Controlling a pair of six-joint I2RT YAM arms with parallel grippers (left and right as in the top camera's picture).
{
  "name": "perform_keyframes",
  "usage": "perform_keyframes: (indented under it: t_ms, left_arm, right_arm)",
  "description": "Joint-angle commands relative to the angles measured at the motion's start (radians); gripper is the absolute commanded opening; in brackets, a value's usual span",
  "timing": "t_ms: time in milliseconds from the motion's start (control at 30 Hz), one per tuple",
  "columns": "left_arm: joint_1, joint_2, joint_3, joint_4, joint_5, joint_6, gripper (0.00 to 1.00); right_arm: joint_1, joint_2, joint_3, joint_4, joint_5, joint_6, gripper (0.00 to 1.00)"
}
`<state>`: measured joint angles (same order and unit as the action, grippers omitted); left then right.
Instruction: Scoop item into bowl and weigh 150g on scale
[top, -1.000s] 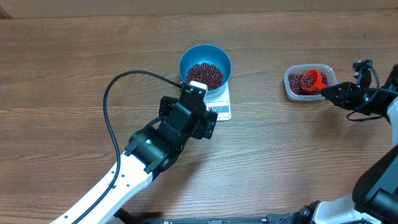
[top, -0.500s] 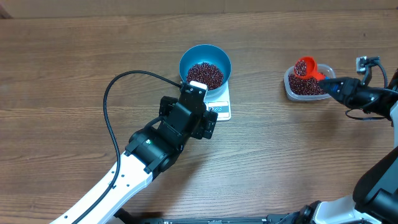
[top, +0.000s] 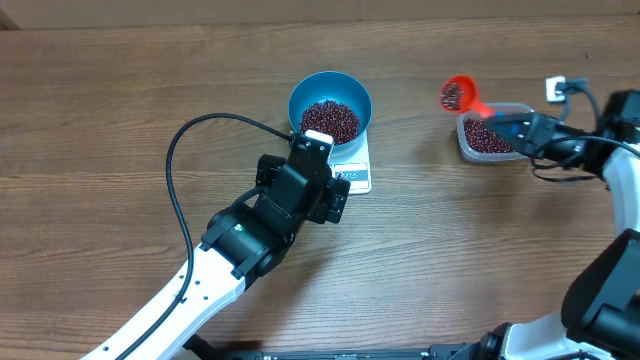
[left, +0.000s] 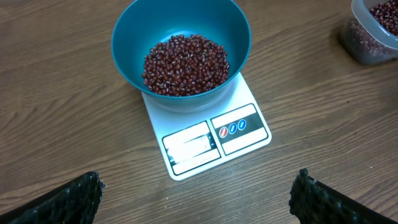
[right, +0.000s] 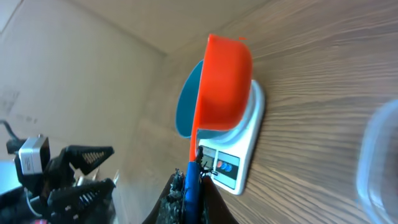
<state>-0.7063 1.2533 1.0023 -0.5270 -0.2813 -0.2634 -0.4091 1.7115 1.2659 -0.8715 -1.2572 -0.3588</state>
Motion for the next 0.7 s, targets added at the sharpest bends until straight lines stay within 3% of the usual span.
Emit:
perform_keyframes:
  t_ms: [0,233,667]
  left_arm:
    - [-0.001,0.01,-0.007,0.003,-0.014,-0.014,1.0]
    - [-0.001,0.01,-0.007,0.003,-0.014,-0.014,1.0]
    - [-0.001,0.01,-0.007,0.003,-0.014,-0.014,1.0]
  right_arm:
    - [0.053,0.008,0.004,0.043,-0.032,0.048,0.04]
    - [0.165,0.008,0.004,0.19,-0.027,0.154,0.04]
    - [0.354,0.008,0.004,0.303,0.105,0.153,0.04]
